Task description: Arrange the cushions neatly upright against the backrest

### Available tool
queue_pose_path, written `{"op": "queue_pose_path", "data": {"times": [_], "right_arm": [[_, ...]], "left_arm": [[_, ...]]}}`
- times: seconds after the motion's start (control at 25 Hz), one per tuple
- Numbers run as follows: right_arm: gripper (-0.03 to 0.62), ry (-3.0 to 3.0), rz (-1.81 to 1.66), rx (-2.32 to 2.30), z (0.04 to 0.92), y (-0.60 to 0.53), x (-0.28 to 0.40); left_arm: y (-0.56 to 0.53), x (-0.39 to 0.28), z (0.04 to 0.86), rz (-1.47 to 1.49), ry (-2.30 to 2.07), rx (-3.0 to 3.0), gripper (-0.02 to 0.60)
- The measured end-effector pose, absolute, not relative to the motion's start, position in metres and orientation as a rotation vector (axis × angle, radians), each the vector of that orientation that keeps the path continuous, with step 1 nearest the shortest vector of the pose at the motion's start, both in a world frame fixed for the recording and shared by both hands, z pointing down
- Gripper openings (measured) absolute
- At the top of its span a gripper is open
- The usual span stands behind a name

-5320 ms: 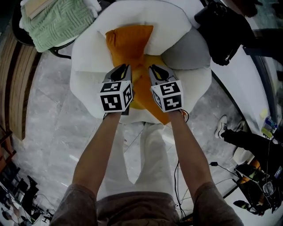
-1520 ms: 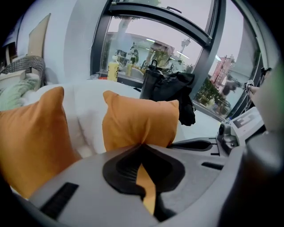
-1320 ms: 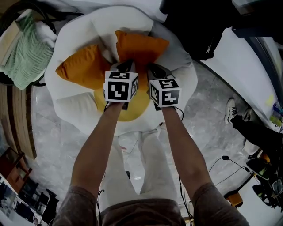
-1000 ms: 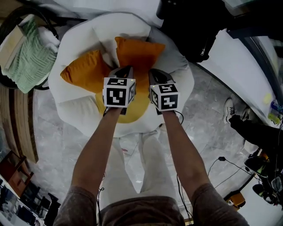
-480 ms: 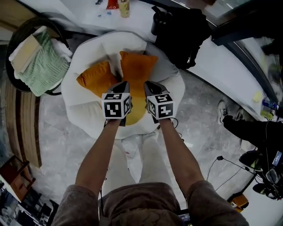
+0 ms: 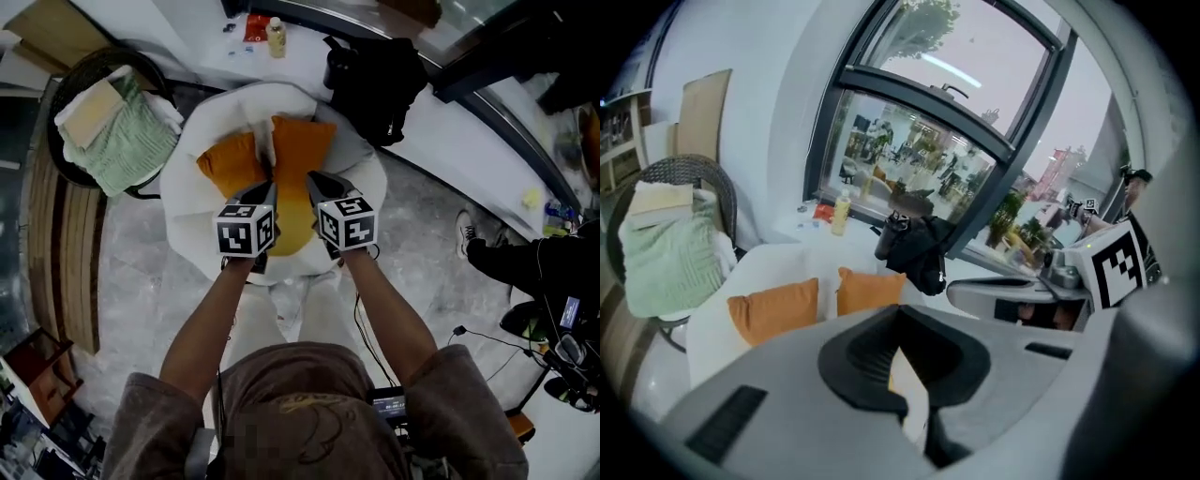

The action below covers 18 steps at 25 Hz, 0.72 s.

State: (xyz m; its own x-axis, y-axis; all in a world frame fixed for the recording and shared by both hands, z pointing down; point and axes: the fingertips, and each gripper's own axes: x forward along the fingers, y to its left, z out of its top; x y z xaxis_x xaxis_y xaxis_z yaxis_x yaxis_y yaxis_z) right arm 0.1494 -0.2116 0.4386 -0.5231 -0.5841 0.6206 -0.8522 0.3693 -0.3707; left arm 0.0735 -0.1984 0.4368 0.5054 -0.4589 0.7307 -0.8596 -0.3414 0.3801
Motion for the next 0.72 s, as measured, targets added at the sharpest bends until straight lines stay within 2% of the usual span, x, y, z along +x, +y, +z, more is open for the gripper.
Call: {"op": "queue_pose_path", "data": {"times": [0.72], "right_arm": [[0.026,-2.631,0.592,1.116,0.202,-0.119,0.127]], "left_arm": [[-0.11,0.088,0.226,0.521,-0.886,2.381,0.005]]}}
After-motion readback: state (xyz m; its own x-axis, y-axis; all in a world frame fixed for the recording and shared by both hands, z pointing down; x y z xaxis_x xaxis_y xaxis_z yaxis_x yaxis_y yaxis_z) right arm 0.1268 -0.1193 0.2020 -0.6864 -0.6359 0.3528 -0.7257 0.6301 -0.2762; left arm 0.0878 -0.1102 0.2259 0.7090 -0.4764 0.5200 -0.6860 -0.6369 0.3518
